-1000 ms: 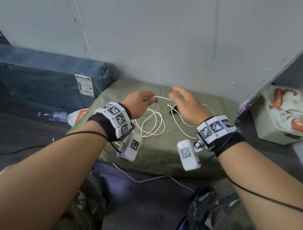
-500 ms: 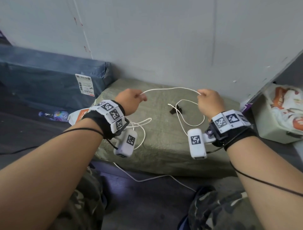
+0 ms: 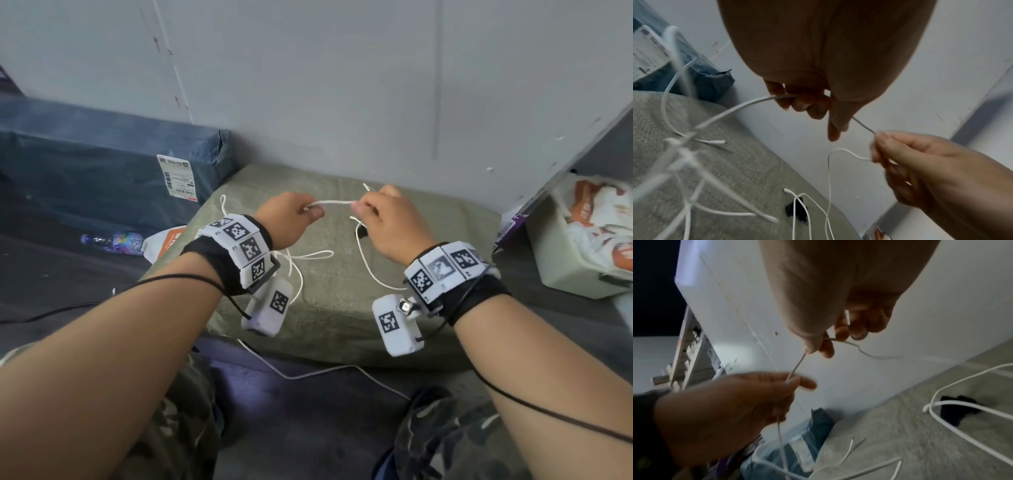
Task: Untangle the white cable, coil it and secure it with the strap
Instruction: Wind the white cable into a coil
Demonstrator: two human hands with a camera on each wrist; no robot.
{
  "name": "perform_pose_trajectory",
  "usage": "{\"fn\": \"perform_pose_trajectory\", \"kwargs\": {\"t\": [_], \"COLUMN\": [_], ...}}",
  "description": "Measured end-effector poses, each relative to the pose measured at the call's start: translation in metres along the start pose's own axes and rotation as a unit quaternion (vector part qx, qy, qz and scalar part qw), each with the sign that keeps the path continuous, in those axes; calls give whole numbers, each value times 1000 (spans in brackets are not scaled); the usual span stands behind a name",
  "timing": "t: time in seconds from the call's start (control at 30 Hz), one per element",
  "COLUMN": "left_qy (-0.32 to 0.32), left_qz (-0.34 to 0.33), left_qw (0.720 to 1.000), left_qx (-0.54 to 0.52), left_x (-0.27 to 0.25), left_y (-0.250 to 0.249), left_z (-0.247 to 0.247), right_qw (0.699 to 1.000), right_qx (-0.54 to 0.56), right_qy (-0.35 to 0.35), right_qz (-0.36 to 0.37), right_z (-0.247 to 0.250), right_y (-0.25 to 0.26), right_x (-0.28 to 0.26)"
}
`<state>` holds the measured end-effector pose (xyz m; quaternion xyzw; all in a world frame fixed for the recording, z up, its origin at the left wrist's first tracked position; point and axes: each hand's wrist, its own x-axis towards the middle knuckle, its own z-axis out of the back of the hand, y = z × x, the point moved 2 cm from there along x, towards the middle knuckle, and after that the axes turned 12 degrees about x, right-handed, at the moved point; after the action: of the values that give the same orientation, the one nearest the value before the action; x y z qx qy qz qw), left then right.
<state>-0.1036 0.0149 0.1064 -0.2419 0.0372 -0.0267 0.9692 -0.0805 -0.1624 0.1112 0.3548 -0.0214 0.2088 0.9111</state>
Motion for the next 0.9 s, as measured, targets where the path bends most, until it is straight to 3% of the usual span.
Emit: {"fn": "perform_pose_trajectory", "kwargs": {"t": [0.17, 0.23, 0.37, 0.5, 0.6, 0.7, 0.8, 0.9], "left_qy": [-30, -43, -42, -25, -20, 5, 11, -5], "left_qz": [73, 92, 67, 5, -28, -12, 36, 65], "left_qw": [996, 994, 996, 1000, 999, 999, 998, 996], "left_qx": [30, 37, 32, 17, 11, 37, 48, 62], "left_x": [4, 3, -1, -2, -1, 1, 3, 6], "left_y": [19, 23, 16, 1, -4, 0, 12, 23], "left_z": [16, 19, 17, 4, -5, -6, 0, 7], "right_qw": [988, 982, 983, 989, 985, 995, 992, 970], "right_qx": [-24, -38, -30, 111, 96, 48, 58, 118], "right_qy": [-117, -126, -48, 58, 139, 83, -20, -108], "right_qz": [-96, -137, -172, -74, -45, -42, -109, -183], "right_z": [34, 44, 38, 6, -11, -6, 11, 26], "right_y": [-31, -41, -33, 6, 17, 6, -16, -48], "right_x": [11, 11, 7, 1, -6, -1, 7, 12]}}
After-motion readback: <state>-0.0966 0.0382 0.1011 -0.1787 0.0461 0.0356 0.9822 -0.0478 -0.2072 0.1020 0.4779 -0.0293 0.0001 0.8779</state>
